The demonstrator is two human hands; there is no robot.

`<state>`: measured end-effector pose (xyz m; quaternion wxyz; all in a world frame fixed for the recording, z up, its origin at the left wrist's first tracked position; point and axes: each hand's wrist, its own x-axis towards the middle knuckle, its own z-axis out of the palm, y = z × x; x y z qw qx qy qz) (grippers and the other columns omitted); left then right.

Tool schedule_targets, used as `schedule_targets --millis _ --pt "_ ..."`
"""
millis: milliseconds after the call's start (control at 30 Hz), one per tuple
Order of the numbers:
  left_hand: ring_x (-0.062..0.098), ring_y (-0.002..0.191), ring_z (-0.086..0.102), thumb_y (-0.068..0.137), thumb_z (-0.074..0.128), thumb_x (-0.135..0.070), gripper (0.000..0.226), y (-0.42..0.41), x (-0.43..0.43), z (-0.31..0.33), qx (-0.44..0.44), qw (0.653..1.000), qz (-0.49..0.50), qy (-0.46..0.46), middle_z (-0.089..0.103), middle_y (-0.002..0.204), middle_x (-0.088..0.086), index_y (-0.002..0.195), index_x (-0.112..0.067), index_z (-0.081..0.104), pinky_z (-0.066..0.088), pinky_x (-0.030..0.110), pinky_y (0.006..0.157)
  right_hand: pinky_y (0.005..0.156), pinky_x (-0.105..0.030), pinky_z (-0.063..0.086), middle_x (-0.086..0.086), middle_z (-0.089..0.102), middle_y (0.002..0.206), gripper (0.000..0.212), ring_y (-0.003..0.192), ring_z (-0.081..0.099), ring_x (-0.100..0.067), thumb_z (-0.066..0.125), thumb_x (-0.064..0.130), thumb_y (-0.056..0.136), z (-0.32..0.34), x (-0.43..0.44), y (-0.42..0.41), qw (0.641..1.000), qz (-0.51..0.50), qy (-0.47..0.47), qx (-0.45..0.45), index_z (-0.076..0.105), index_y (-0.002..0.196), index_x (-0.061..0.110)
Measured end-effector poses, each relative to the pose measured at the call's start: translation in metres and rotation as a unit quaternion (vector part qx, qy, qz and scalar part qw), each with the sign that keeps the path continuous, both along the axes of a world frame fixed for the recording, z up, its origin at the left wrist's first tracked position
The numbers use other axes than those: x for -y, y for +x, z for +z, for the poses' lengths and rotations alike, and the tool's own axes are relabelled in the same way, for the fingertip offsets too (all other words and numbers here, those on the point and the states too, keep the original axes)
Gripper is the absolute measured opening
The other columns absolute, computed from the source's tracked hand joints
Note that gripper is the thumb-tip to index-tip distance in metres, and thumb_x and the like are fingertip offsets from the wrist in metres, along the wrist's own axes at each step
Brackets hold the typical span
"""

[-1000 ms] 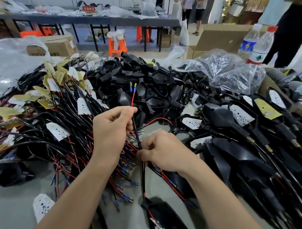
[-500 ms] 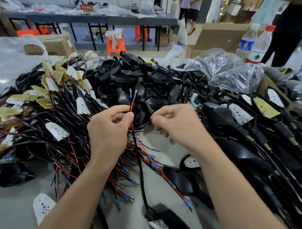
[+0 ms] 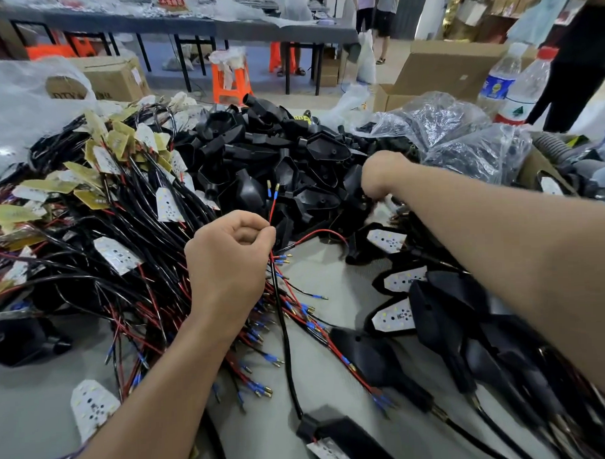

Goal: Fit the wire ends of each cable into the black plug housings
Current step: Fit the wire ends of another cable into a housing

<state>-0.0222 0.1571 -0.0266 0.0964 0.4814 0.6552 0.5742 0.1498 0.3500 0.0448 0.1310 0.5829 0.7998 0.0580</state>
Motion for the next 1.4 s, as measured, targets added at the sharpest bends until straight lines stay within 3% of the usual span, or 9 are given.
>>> schedule_targets --millis 133,267,433,767,867,933,1100,1233,1400 --pt "-0.007 0.066 0.069 0.088 0.080 -0.018 0.013 -0.002 -0.001 -0.002 -0.004 1.000 0.000 0.003 0.072 0.070 -0.025 0.097 -0.026 0.078 0.051 0.007 0.069 0.071 -0.031 0.051 -0.015 0.059 0.106 0.017 0.085 0.057 -0.031 0.049 -0.001 0.101 -0.010 -0.017 0.003 0.992 -0.012 -0.112 0.054 0.055 0.089 0.010" --pt "-0.006 0.065 0.069 0.087 0.079 -0.019 0.011 -0.002 -0.003 -0.005 -0.010 1.000 -0.010 -0.011 0.072 0.071 -0.027 0.089 -0.030 0.079 0.054 0.012 0.067 0.081 -0.035 0.050 -0.017 0.064 0.115 0.023 0.111 0.064 -0.035 0.053 0.010 0.097 -0.017 -0.028 0.005 0.999 -0.004 -0.013 0.039 0.068 0.113 0.004" --pt "-0.007 0.069 0.069 0.085 0.078 -0.016 0.012 -0.002 -0.002 -0.006 -0.016 1.000 0.001 -0.009 0.073 0.070 -0.021 0.086 -0.028 0.079 0.056 0.016 0.073 0.066 -0.036 0.047 -0.012 0.045 0.075 0.025 0.074 0.053 -0.032 0.055 0.001 0.091 -0.019 -0.032 0.010 0.997 -0.045 0.040 -0.051 0.049 0.067 0.002" --pt "0.009 0.069 0.067 0.083 0.074 -0.018 0.012 0.002 0.006 -0.004 -0.105 0.994 0.029 -0.009 0.075 0.082 -0.012 0.081 -0.028 0.068 0.055 0.030 0.071 0.052 -0.030 0.035 -0.011 0.043 0.071 0.024 0.059 0.042 -0.022 0.045 -0.001 0.085 0.014 -0.015 0.003 0.980 -0.039 0.104 -0.166 0.044 0.062 0.005" --pt "0.004 0.112 0.057 0.084 0.074 -0.013 0.015 0.002 0.007 -0.005 -0.134 0.991 0.026 -0.003 0.067 0.114 -0.012 0.086 -0.026 0.067 0.033 0.000 0.092 0.052 -0.029 0.032 -0.009 0.043 0.069 0.024 0.058 0.041 -0.022 0.044 0.002 0.085 0.032 0.012 -0.004 0.954 -0.066 0.123 -0.264 0.041 0.062 0.007" --pt "-0.003 0.114 0.048 0.086 0.074 -0.010 0.015 0.003 0.007 -0.004 -0.153 0.988 0.015 0.001 0.066 0.115 -0.008 0.089 -0.025 0.069 0.025 -0.006 0.092 0.049 -0.029 0.031 -0.008 0.044 0.064 0.029 0.059 0.042 -0.024 0.045 -0.001 0.085 0.038 0.034 -0.006 0.937 -0.060 0.124 -0.321 0.040 0.058 0.008" --pt "0.003 0.082 0.050 0.089 0.075 -0.013 0.017 0.005 0.009 -0.003 -0.170 0.985 0.015 0.005 0.053 0.084 -0.021 0.093 -0.028 0.072 0.036 0.006 0.074 0.058 -0.033 0.044 -0.009 0.070 0.064 0.027 0.057 0.054 -0.019 0.057 0.019 0.089 0.010 0.099 -0.010 0.722 -0.120 0.022 -0.681 0.075 0.074 0.006" --pt "-0.002 0.087 0.058 0.088 0.074 -0.014 0.020 0.002 0.012 -0.002 -0.130 0.992 0.004 0.001 0.057 0.081 -0.024 0.093 -0.033 0.076 0.037 0.001 0.077 0.040 -0.019 0.033 -0.004 0.066 0.058 0.033 0.045 0.046 -0.012 0.052 0.018 0.100 -0.032 0.143 -0.020 0.566 -0.150 -0.022 -0.811 0.069 0.072 0.014" --pt "-0.002 0.096 0.056 0.085 0.076 -0.013 0.023 0.002 0.015 -0.001 -0.119 0.993 -0.012 0.006 0.059 0.080 -0.023 0.091 -0.035 0.080 0.035 -0.001 0.080 0.037 -0.020 0.034 -0.008 0.069 0.066 0.030 0.040 0.051 -0.018 0.038 0.010 0.102 -0.054 0.157 -0.025 0.446 -0.158 -0.088 -0.876 0.060 0.082 0.015"
